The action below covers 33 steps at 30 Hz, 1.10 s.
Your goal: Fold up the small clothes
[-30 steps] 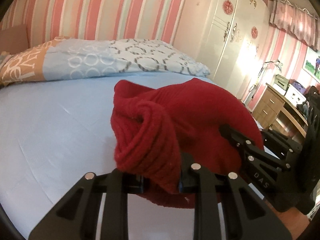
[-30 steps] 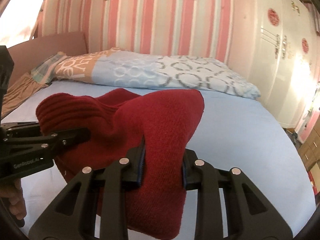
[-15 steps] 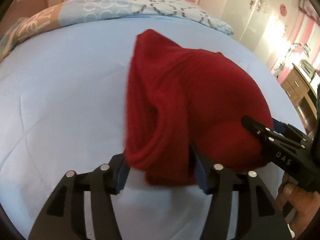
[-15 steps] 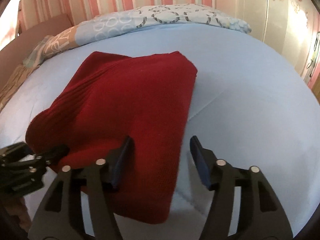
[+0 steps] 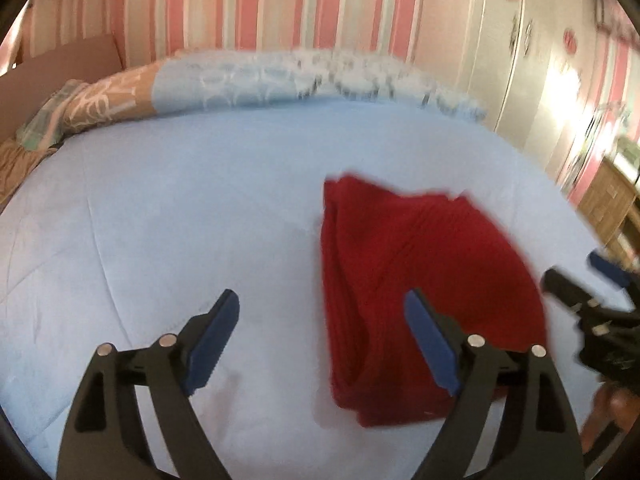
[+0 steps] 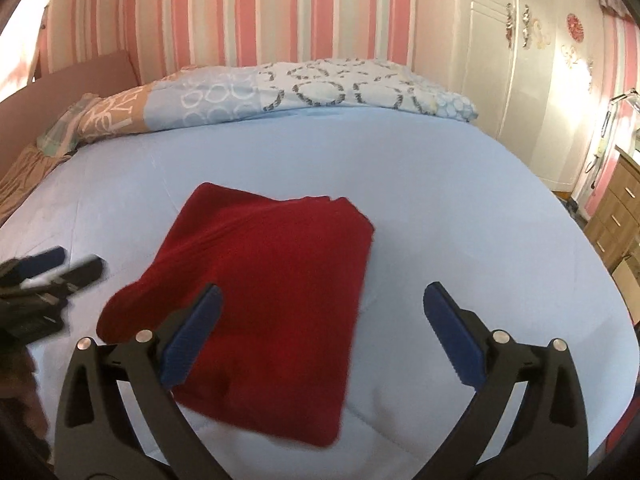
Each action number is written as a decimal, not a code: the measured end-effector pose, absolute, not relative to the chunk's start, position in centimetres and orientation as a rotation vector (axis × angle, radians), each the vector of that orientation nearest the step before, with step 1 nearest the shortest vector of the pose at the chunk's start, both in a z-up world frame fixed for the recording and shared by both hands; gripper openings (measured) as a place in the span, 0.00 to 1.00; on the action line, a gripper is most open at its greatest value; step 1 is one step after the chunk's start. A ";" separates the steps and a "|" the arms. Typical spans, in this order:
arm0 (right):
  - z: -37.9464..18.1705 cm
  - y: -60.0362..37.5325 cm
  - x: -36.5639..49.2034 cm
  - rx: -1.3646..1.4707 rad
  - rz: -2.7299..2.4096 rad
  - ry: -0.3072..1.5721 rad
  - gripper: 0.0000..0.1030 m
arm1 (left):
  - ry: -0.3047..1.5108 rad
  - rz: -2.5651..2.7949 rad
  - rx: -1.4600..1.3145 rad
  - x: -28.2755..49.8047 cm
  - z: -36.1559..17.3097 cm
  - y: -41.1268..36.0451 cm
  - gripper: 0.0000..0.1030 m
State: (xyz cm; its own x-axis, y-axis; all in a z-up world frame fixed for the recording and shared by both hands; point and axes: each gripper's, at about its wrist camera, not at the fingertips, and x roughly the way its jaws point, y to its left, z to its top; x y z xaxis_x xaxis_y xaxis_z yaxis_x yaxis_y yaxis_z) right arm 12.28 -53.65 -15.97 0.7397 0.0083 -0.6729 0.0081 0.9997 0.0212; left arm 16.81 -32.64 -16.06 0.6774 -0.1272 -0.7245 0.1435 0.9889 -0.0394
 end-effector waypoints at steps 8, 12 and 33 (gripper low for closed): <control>-23.3 -54.6 14.3 0.113 -0.081 0.970 0.97 | 1.005 -0.074 0.014 17.6 -23.8 -29.1 0.84; -19.5 -53.0 12.7 0.078 -0.100 0.886 0.97 | 0.959 -0.077 -0.054 16.0 -22.3 -25.2 0.84; -3.5 -34.7 -1.4 0.024 0.029 0.770 0.97 | 0.761 -0.002 0.040 0.2 -6.7 -9.9 0.98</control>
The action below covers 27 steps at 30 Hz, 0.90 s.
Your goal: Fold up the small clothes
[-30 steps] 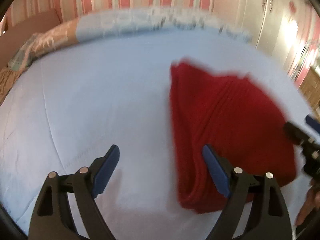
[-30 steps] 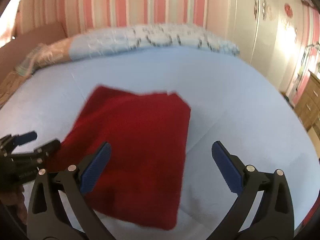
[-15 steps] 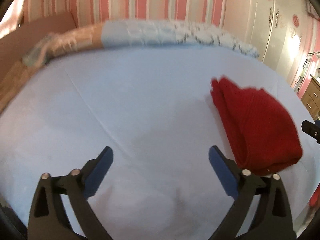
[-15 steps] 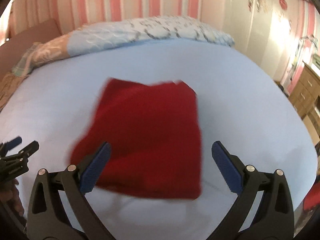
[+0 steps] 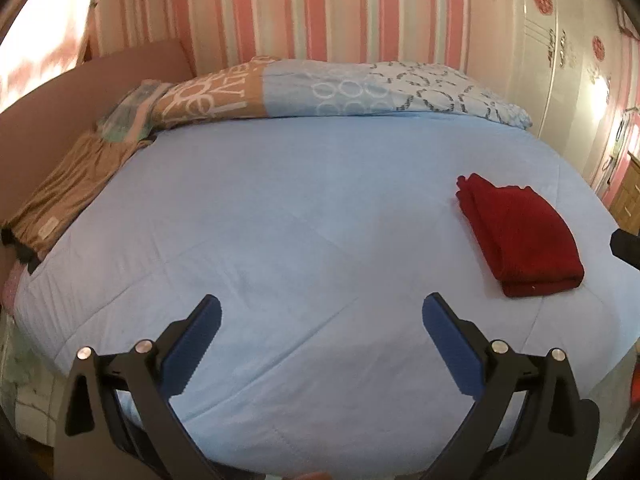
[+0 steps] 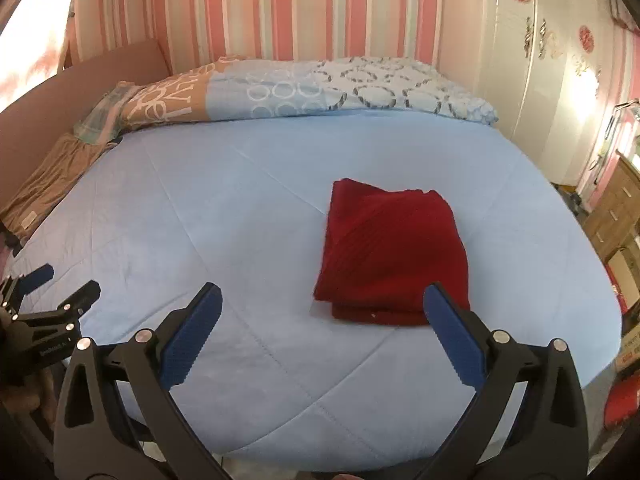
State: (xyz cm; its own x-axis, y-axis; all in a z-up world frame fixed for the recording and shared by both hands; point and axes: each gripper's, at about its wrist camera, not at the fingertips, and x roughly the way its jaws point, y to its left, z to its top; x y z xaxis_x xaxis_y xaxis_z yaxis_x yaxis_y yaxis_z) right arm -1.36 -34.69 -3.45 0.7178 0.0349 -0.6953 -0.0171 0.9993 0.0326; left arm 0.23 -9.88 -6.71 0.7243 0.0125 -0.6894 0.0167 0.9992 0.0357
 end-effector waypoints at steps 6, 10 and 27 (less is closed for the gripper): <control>-1.8 -32.5 -3.4 0.018 0.038 0.732 0.97 | 0.721 -0.035 -0.003 -1.6 -4.2 -7.5 0.98; -1.1 -31.8 -4.5 0.029 0.054 0.724 0.97 | 0.680 -0.020 -0.001 -2.6 -2.5 -6.4 0.98; 0.3 -31.4 -5.1 0.019 0.040 0.701 0.97 | 0.655 -0.040 -0.029 -3.8 -0.8 -5.5 0.98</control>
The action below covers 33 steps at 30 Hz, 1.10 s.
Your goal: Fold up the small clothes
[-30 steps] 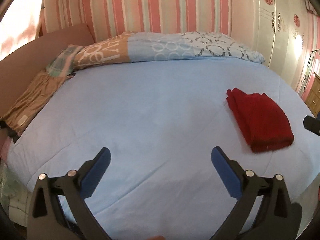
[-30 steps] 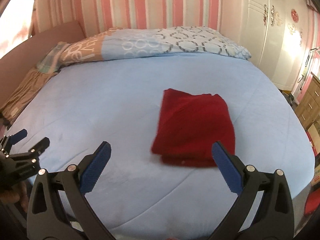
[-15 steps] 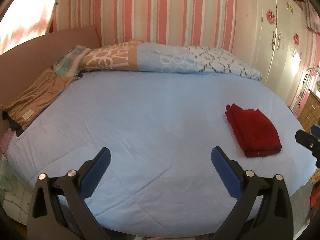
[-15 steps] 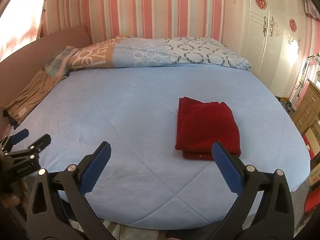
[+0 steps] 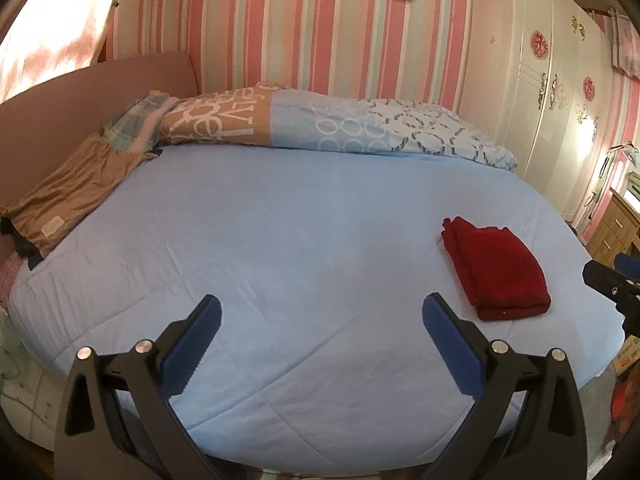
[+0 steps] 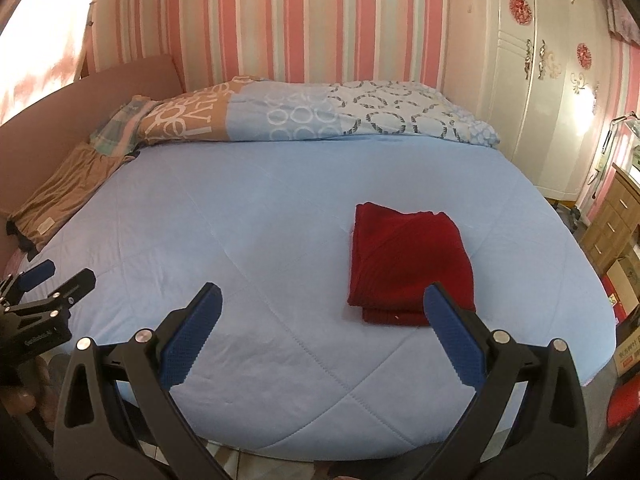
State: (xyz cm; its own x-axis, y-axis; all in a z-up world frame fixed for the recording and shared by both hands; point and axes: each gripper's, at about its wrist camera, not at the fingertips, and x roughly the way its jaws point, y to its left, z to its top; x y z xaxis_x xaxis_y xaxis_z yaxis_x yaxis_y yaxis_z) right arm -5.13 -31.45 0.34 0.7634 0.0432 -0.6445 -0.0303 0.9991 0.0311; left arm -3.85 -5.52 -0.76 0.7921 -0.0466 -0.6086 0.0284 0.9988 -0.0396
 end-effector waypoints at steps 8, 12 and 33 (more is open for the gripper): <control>0.3 -31.8 -5.2 0.028 0.032 0.706 0.97 | 0.644 -0.054 -0.026 -4.2 -0.5 -5.8 0.98; 0.3 -31.8 -5.2 0.027 0.031 0.707 0.97 | 0.646 -0.052 -0.027 -4.2 -0.4 -5.9 0.98; -0.5 -32.7 -4.8 0.050 0.022 0.727 0.97 | 0.641 -0.034 -0.050 -4.6 -0.4 -5.5 0.98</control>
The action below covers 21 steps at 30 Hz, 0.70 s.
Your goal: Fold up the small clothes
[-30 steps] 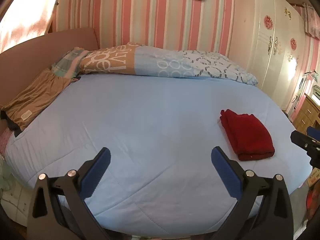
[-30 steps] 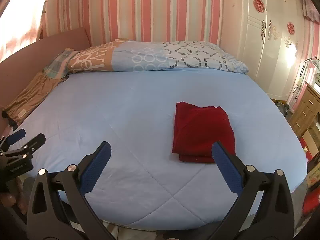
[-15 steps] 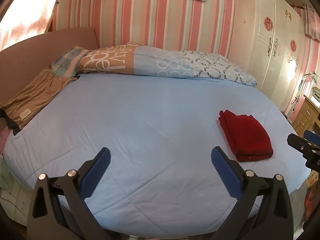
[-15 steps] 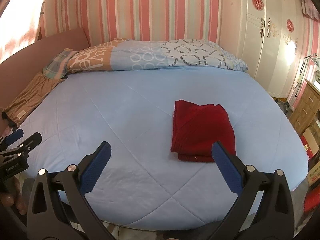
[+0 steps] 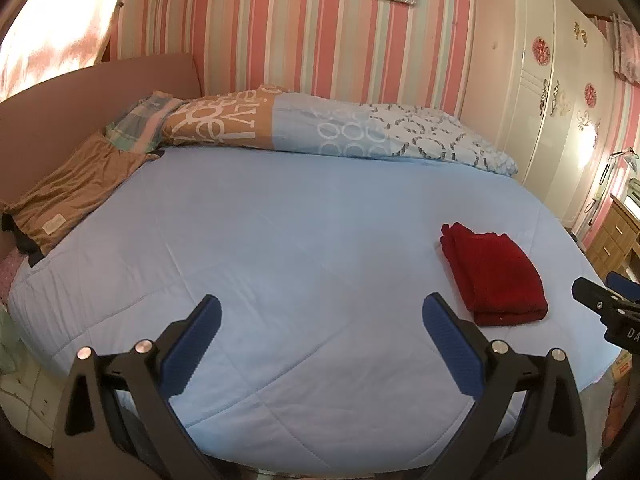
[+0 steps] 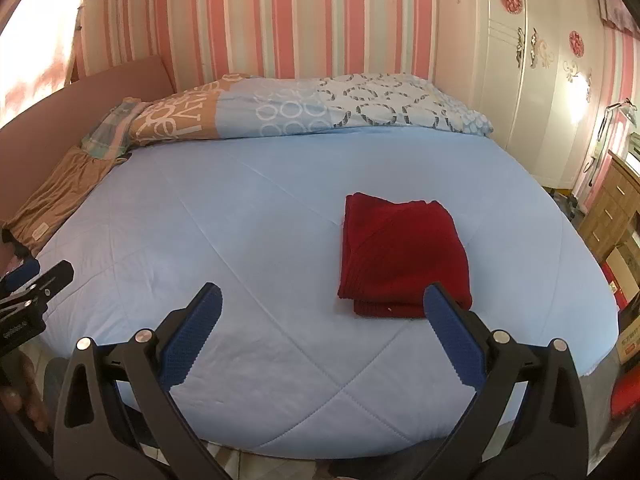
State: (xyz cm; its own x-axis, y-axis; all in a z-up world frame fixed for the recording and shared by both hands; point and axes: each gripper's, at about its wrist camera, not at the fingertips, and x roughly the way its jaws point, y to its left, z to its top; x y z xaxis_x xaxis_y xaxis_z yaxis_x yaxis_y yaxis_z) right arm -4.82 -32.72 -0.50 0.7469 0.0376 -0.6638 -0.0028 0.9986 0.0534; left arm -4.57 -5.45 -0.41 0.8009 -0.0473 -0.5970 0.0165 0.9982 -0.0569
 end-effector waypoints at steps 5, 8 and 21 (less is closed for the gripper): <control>-0.8 -32.7 -4.7 0.048 0.022 0.730 0.97 | 0.642 -0.028 -0.042 -4.7 -0.4 -5.6 0.98; -1.1 -32.7 -4.6 0.049 0.022 0.732 0.97 | 0.634 -0.025 -0.034 -4.8 -0.4 -5.6 0.98; -2.2 -32.7 -4.2 0.054 0.025 0.753 0.97 | 0.612 -0.023 -0.012 -5.1 -0.6 -5.9 0.98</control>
